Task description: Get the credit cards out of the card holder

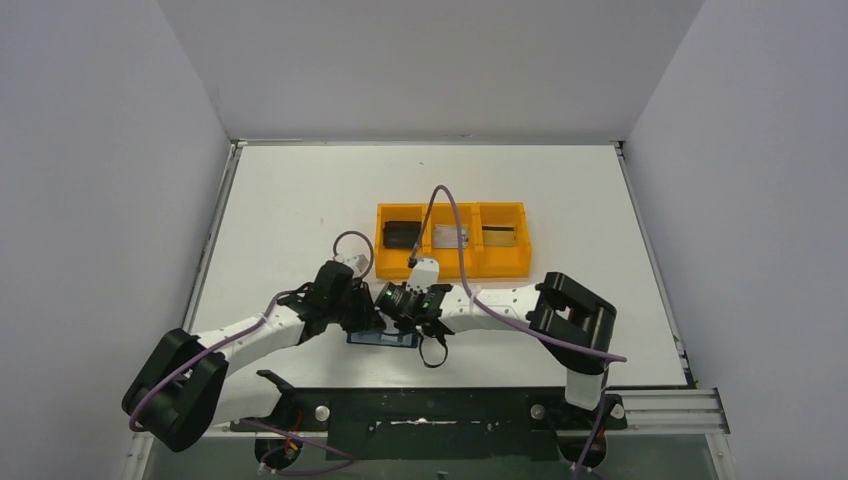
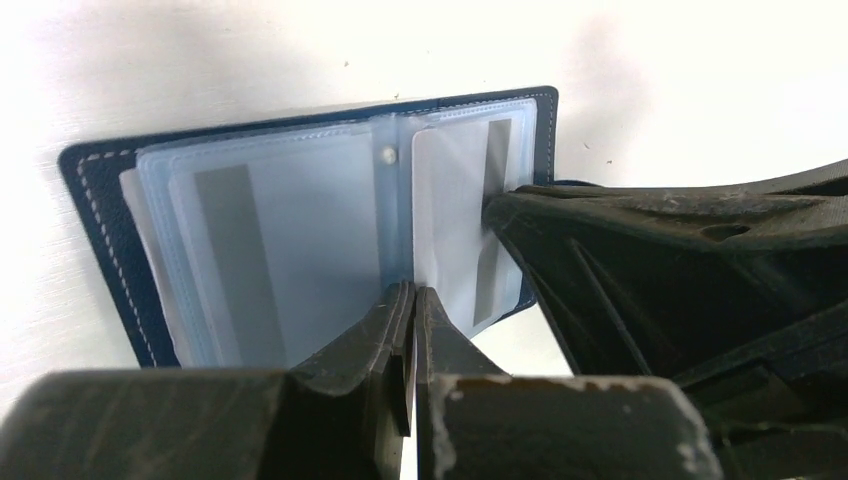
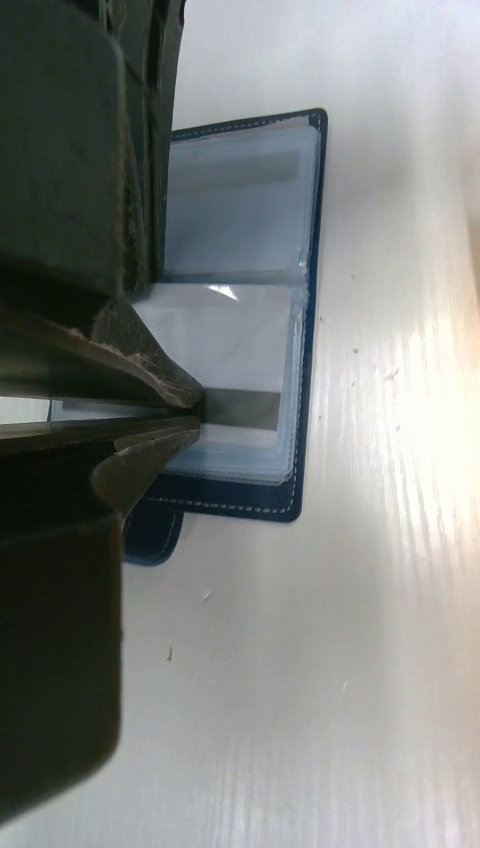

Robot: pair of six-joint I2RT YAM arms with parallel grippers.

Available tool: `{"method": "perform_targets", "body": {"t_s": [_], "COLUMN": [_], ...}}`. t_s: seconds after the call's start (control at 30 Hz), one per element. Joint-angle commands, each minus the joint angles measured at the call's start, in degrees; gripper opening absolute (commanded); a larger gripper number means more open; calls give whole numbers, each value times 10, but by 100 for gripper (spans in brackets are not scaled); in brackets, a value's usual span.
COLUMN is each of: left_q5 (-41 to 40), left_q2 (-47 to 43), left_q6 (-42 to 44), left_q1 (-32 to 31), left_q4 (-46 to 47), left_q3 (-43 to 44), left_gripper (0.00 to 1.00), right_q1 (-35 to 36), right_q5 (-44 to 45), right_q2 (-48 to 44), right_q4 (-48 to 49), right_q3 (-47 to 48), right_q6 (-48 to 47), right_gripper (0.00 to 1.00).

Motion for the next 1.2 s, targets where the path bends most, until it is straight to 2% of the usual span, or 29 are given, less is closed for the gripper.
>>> {"method": "perform_targets", "body": {"t_s": [0.0,0.13,0.47,0.63,0.77,0.83,1.07,1.17], "left_q5": [-19,-16,-28,47,65,68,58,45], "left_q2": [-20,-24,-48,-44,-21,-14,2,-4], "left_q6": [8,8,5,-3,-12,-18,-38,-41], "left_q1": [12,16,21,22,22,22,22,22], "left_q4": [0,4,-6,70,92,102,122,123], "left_q3": [2,-2,-8,-28,-30,-34,-50,-56], "left_gripper": [0,0,0,16,27,30,29,21], "right_q1": [-5,-12,-18,-25,-34,-38,-49,-50], "right_q5": [11,-10,-24,-46,-73,-85,-108,-110], "right_q2": [-12,-20,-9,-17,-23,-25,-23,-28], "right_q4": [-61,-26,-21,19,56,68,92,97], "right_q3": [-76,-93,-92,-118,-138,-147,-163,-171], "right_q6": [24,11,6,-1,-12,-14,-14,-10], "right_gripper": [12,13,13,13,13,13,12,12]}}
